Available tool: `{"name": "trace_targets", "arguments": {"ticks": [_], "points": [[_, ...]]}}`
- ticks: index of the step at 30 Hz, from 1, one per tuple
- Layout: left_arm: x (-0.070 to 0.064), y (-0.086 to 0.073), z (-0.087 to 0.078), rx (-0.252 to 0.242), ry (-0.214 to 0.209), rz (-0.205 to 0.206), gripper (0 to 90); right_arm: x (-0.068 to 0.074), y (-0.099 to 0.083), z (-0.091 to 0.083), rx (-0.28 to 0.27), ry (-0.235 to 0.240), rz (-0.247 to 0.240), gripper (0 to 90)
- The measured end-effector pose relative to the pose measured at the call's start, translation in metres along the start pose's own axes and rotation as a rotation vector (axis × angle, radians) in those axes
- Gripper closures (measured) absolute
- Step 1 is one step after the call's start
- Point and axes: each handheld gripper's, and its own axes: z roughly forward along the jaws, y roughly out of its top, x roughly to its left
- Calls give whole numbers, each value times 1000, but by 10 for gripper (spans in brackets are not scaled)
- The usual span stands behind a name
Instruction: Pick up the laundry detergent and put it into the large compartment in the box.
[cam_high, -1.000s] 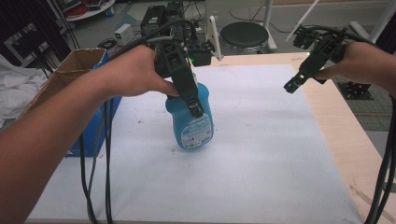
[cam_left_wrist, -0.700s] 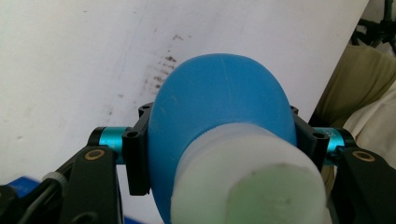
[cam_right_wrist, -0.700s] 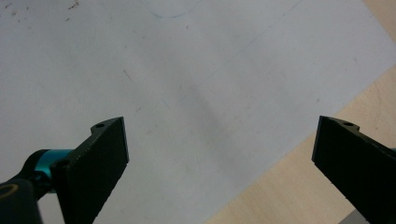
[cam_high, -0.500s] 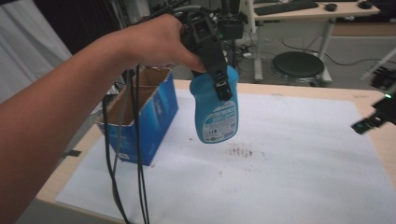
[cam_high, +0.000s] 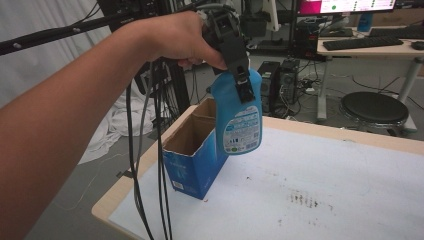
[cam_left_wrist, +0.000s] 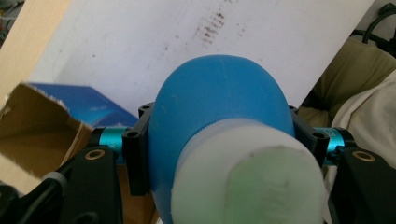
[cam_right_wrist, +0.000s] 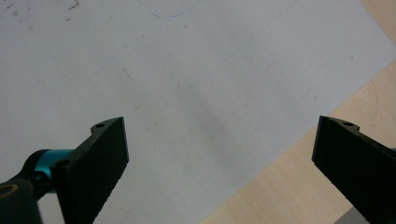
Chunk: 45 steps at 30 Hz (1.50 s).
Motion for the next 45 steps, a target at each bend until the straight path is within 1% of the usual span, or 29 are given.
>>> {"name": "trace_targets", "arguments": {"ticks": [1,6,11,15,19,21,22,23,25,27,28,30,32,33,34,36,38,40,41,42,45], "points": [[5,-8,-7,-9,0,-17,379,0,0,0,1,0,1,28],[17,-28,-24,-39,26,-71,379,-1,-2,-2,-8,-3,1,28],[31,-47,-40,-64,50,-103,379,-2,-1,-2,-5,-2,4,28],[41,-59,-45,-65,63,-130,378,-1,0,-1,-1,-3,8,28],[53,-69,-46,-68,68,-162,379,-1,1,1,5,-6,7,28],[59,-74,-46,-74,77,-176,379,-1,1,1,6,-5,6,28],[59,-74,-46,-74,77,-176,379,-1,1,1,7,-6,4,28],[64,-79,-46,-72,87,-183,379,-1,1,1,10,-8,5,28],[69,-84,-44,-72,95,-193,379,-2,0,1,14,-10,9,28],[74,-87,-41,-70,100,-195,379,-3,0,2,15,-12,14,27],[76,-88,-39,-68,102,-197,379,-3,0,2,17,-12,24,28],[81,-91,-33,-68,107,-196,379,-4,0,2,19,-13,18,28],[81,-91,-33,-68,107,-196,379,-4,0,3,21,-15,18,28],[86,-93,-25,-57,109,-193,379,-4,0,4,25,-15,14,28],[87,-94,-22,-50,108,-191,379,-3,1,4,25,-14,25,28],[90,-96,-17,-49,105,-182,379,-3,1,4,28,-16,24,28],[91,-96,-14,-50,103,-186,379,-3,1,5,32,-16,26,28],[96,-99,-4,-38,94,-187,379,-4,1,6,37,-16,23,28],[96,-99,-4,-38,94,-187,379,-4,1,6,37,-17,22,28],[98,-100,4,-29,91,-185,379,-4,1,7,39,-18,19,28],[101,-103,17,-25,84,-180,379,-4,3,8,42,-17,25,28]]}}
